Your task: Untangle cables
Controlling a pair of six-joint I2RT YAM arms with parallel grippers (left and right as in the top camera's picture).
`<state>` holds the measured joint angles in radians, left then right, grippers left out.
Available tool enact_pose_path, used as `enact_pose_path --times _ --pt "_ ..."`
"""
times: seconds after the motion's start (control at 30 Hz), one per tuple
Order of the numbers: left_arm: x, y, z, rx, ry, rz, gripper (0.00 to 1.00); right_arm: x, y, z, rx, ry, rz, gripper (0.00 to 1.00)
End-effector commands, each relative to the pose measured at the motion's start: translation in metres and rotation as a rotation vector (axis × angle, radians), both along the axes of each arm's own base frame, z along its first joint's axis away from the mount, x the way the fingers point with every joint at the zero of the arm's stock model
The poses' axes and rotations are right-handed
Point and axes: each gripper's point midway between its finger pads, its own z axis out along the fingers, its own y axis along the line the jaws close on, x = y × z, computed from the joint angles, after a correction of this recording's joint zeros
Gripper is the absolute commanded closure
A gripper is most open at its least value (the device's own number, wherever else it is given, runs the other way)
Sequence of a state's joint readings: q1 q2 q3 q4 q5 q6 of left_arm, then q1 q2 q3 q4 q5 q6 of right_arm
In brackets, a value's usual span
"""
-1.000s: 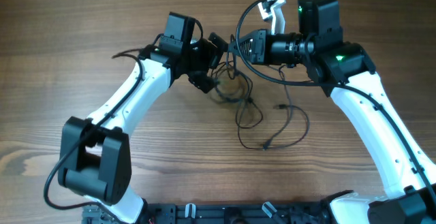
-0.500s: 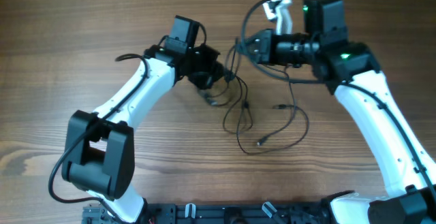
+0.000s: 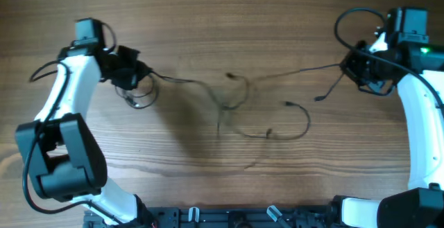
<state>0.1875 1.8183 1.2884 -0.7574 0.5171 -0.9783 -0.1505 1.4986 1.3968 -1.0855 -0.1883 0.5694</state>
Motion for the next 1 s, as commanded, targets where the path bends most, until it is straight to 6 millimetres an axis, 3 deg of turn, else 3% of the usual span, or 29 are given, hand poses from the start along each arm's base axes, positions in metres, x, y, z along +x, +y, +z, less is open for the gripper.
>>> enact_pose_path --times 0.0,0.17,0.27,0.4,0.43,0.47,0.5,0.53,0.57,0.7,0.83,0.97 --pt "-0.005 0.036 -0.009 0.066 0.015 0.037 0.96 -0.005 -0.039 0.012 -0.109 -0.017 -0.16 0.96" --pt "-0.012 0.063 -0.014 0.102 0.047 0.1 0.96 -0.009 -0.056 0.011 -0.177 -0.001 -0.208 0.96" --pt "-0.014 0.066 -0.014 0.107 0.054 0.108 0.96 -0.012 -0.062 0.011 -0.204 0.009 -0.243 0.95" --pt "-0.016 0.059 -0.015 0.106 0.063 0.091 0.96 -0.008 -0.044 0.009 -0.115 0.0 -0.186 0.95" --pt "-0.015 0.056 -0.015 0.106 0.063 0.083 0.96 -0.008 -0.038 0.007 -0.089 0.001 -0.164 0.84" --pt "-0.015 0.052 -0.015 0.106 0.062 0.073 0.96 -0.008 -0.03 0.003 -0.067 0.006 -0.123 0.63" --pt "-0.014 0.047 -0.015 0.107 0.059 0.06 0.96 -0.008 -0.025 0.0 -0.054 0.011 -0.092 0.25" --pt "-0.013 0.043 -0.015 0.107 0.057 0.051 0.96 -0.009 -0.02 -0.003 -0.043 0.021 -0.073 0.09" --pt "-0.012 0.039 -0.014 0.109 0.054 0.039 0.96 -0.01 -0.015 -0.007 -0.032 0.029 -0.059 0.0" --pt "-0.01 0.024 -0.015 0.119 0.048 -0.002 0.96 -0.009 0.015 -0.02 0.016 0.03 0.052 0.0" --pt "-0.01 0.01 -0.017 0.149 0.052 -0.041 0.96 -0.003 0.064 -0.033 0.073 -0.024 0.244 0.01" --pt "-0.011 0.0 -0.017 0.159 0.05 -0.071 0.96 0.002 0.123 -0.044 0.112 -0.125 0.473 0.19"
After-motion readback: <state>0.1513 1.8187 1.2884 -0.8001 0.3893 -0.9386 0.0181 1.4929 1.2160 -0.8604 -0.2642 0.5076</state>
